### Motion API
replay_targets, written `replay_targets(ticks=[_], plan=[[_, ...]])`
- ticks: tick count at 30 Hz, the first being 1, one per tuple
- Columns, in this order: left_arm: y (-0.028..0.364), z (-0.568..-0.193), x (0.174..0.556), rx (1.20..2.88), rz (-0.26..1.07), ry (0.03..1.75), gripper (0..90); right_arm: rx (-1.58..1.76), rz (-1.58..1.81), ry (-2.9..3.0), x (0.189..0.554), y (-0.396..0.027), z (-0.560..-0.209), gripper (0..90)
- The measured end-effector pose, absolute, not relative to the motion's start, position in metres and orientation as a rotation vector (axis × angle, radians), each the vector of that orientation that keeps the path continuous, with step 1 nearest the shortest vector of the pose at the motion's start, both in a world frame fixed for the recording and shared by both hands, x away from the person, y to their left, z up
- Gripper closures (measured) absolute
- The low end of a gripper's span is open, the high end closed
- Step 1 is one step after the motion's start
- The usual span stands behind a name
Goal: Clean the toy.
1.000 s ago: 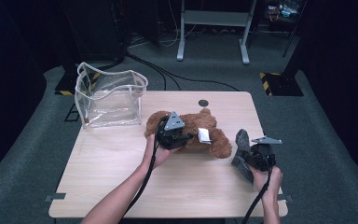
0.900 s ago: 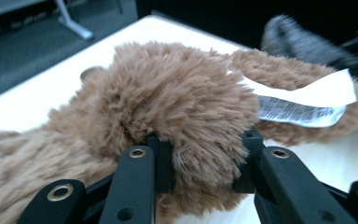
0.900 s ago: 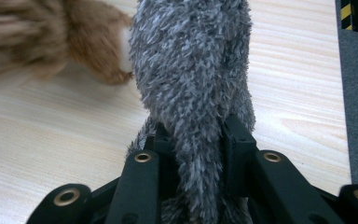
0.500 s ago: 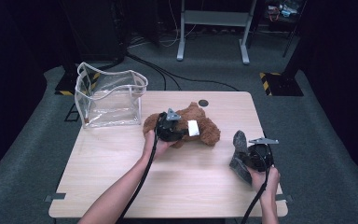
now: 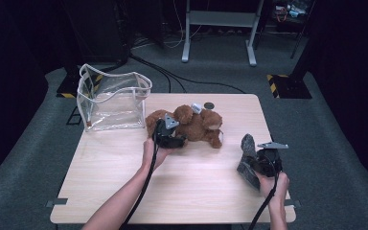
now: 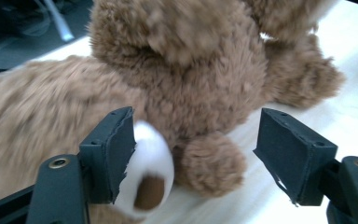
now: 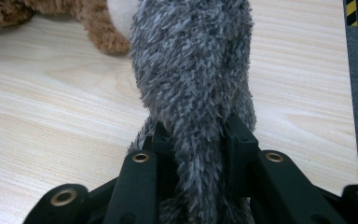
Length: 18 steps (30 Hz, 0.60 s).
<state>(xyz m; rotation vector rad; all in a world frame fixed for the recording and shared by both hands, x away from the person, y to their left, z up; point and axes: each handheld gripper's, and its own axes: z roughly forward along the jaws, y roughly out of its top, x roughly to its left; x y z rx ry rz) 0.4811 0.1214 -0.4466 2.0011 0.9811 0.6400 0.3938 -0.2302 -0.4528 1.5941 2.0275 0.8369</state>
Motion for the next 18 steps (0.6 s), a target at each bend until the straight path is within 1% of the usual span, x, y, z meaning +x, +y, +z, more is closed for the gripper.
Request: replay_targets(ticks=[4,9,13,15,18], plan=[[0.132,-0.447,0.487,1.946,0.709,1.076,22.4,1.594,0.838,2.030,0.394,-0.229,-0.453,70.8],[0.143,-0.455,0.501,1.920,0.759,1.195,21.2,1.591,0.839,2.037,0.395,-0.226,-0.453,71.2],[0.139,-0.458,0.507,1.909,0.809,1.242,21.1,1.590,0.843,2.039,0.397,-0.225,-0.452,71.2],[0.134,-0.458,0.511,1.919,0.833,1.252,17.3,1.582,0.841,2.042,0.397,-0.224,-0.452,71.2],[0.131,-0.458,0.519,1.916,0.861,1.292,17.0,1.576,0.838,2.049,0.397,-0.223,-0.451,71.1]])
